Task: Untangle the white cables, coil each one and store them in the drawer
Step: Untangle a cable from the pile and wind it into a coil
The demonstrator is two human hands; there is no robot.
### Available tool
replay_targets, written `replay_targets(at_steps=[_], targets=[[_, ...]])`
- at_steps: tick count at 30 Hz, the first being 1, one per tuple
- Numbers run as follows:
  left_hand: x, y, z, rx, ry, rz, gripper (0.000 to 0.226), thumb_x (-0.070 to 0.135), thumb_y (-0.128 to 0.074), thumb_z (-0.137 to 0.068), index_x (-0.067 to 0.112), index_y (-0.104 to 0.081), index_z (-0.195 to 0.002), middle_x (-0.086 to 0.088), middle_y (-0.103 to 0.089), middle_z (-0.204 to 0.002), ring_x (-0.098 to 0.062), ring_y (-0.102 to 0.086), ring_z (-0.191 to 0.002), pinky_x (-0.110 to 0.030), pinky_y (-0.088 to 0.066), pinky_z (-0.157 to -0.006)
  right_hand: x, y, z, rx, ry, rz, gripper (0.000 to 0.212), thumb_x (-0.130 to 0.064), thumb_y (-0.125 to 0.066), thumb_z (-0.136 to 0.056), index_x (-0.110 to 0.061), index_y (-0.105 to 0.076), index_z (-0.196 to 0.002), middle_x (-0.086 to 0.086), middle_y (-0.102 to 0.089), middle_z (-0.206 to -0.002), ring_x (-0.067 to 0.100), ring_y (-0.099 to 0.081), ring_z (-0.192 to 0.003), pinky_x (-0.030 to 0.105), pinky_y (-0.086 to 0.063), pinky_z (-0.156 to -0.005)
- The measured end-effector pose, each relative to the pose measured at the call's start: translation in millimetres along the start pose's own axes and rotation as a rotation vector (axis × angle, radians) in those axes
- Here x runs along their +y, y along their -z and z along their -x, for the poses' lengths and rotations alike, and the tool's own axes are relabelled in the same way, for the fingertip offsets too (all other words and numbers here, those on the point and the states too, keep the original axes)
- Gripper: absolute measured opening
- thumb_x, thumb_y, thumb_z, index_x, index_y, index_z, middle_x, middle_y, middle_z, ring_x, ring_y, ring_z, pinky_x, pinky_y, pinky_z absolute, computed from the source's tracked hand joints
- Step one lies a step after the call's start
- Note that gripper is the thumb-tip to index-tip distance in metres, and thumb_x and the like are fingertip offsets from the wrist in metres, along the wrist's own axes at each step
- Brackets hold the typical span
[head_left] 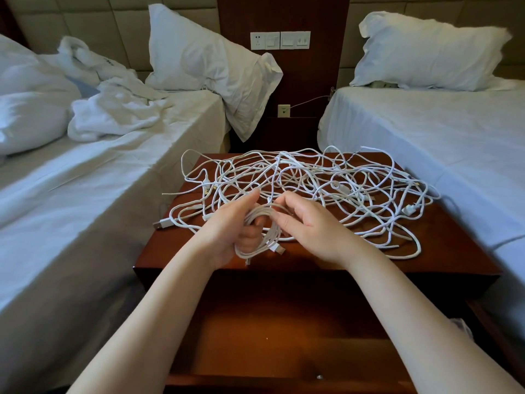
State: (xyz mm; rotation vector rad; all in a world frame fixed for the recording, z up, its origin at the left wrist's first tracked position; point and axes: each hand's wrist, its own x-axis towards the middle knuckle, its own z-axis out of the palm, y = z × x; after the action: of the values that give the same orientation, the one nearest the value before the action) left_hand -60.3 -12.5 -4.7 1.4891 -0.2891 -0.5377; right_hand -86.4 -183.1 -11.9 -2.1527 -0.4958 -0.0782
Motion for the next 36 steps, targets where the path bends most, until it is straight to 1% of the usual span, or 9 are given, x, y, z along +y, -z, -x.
replay_targets(at_steps=[5,12,16,19,22,26,29,32,36], targets=[[-3,-13,-4,0.223,-0.024,-0.004,0.043,0.031,-0.033,-0.104,0.013,-0.037,-0.065,0.006,-0.027,-0.044,-0.009,-0.02,-0.038,-0.019,-0.02,-0.037,-1,-8,-1,0.081,0.029,0.08,0.027,-0.044,-0.043,-0.099,-0.021,-0.047,-0.085,-0.007,-0.05,-0.067,0.012,-0.046,-0.063,0.043,-0.043,-0.066],[-6,-16,-6,0.231,-0.017,0.026,0.035,0.023,-0.03,-0.104,0.014,-0.032,-0.07,0.005,-0.027,-0.044,-0.009,-0.021,-0.038,-0.018,-0.021,-0.038,7,-26,-2,0.314,0.2,0.287,0.037,-0.051,-0.035,-0.1,-0.027,-0.037,-0.072,-0.011,-0.037,-0.051,0.009,-0.038,-0.045,0.023,-0.027,-0.047],[-5,-15,-4,0.253,-0.117,0.062,0.031,0.03,-0.038,-0.102,0.008,-0.05,-0.085,-0.001,-0.046,-0.05,-0.012,-0.04,-0.039,-0.023,-0.037,-0.042,13,-25,-4,0.439,0.197,0.337,0.039,-0.05,-0.028,-0.097,-0.02,-0.041,-0.075,-0.012,-0.036,-0.05,0.007,-0.038,-0.043,0.023,-0.024,-0.046],[-7,-14,-4,0.355,-0.275,-0.063,0.037,0.042,-0.044,-0.097,0.009,-0.061,-0.096,-0.008,-0.065,-0.078,-0.018,-0.063,-0.068,-0.031,-0.051,-0.064,13,-21,-5,0.527,0.157,0.27,0.035,-0.047,-0.036,-0.1,-0.026,-0.038,-0.071,-0.012,-0.037,-0.049,0.009,-0.038,-0.042,0.023,-0.026,-0.045],[-8,-17,1,0.35,-0.419,-0.289,0.044,0.051,-0.05,-0.091,0.011,-0.062,-0.105,-0.008,-0.067,-0.095,-0.016,-0.064,-0.089,-0.031,-0.052,-0.078,9,-18,-5,0.59,0.094,0.143,0.035,-0.039,-0.039,-0.101,-0.03,-0.034,-0.067,-0.011,-0.036,-0.05,0.009,-0.036,-0.045,0.027,-0.028,-0.045],[-13,-27,1,0.35,-0.465,-0.464,0.026,0.03,-0.048,-0.097,0.007,-0.059,-0.091,-0.009,-0.065,-0.08,-0.016,-0.062,-0.069,-0.034,-0.052,-0.066,6,-20,-5,0.657,0.068,0.053,0.036,-0.028,-0.043,-0.101,-0.028,-0.036,-0.066,-0.011,-0.035,-0.049,0.006,-0.04,-0.046,0.021,-0.029,-0.045],[-15,-30,2,0.337,-0.45,-0.39,0.024,0.022,-0.043,-0.1,0.008,-0.051,-0.083,-0.003,-0.061,-0.065,-0.019,-0.062,-0.052,-0.042,-0.052,-0.054,5,-22,-5,0.664,0.061,0.055,0.037,-0.03,-0.044,-0.101,-0.027,-0.036,-0.065,-0.011,-0.035,-0.049,0.007,-0.039,-0.046,0.022,-0.029,-0.045],[-12,-30,3,0.347,-0.427,-0.433,0.027,0.022,-0.039,-0.101,0.008,-0.045,-0.079,0.001,-0.059,-0.052,-0.011,-0.055,-0.042,-0.022,-0.043,-0.041,5,-20,-5,0.677,0.058,0.055,0.036,-0.029,-0.046,-0.101,-0.027,-0.037,-0.066,-0.011,-0.036,-0.048,0.006,-0.042,-0.046,0.019,-0.031,-0.046],[-10,-27,4,0.274,-0.409,-0.456,0.029,0.021,-0.037,-0.103,0.005,-0.046,-0.081,-0.001,-0.059,-0.054,-0.012,-0.051,-0.042,-0.019,-0.04,-0.042,6,-13,-5,0.753,0.055,0.048,0.03,-0.026,-0.046,-0.102,-0.021,-0.043,-0.072,-0.011,-0.039,-0.05,0.003,-0.044,-0.048,0.017,-0.032,-0.046]])
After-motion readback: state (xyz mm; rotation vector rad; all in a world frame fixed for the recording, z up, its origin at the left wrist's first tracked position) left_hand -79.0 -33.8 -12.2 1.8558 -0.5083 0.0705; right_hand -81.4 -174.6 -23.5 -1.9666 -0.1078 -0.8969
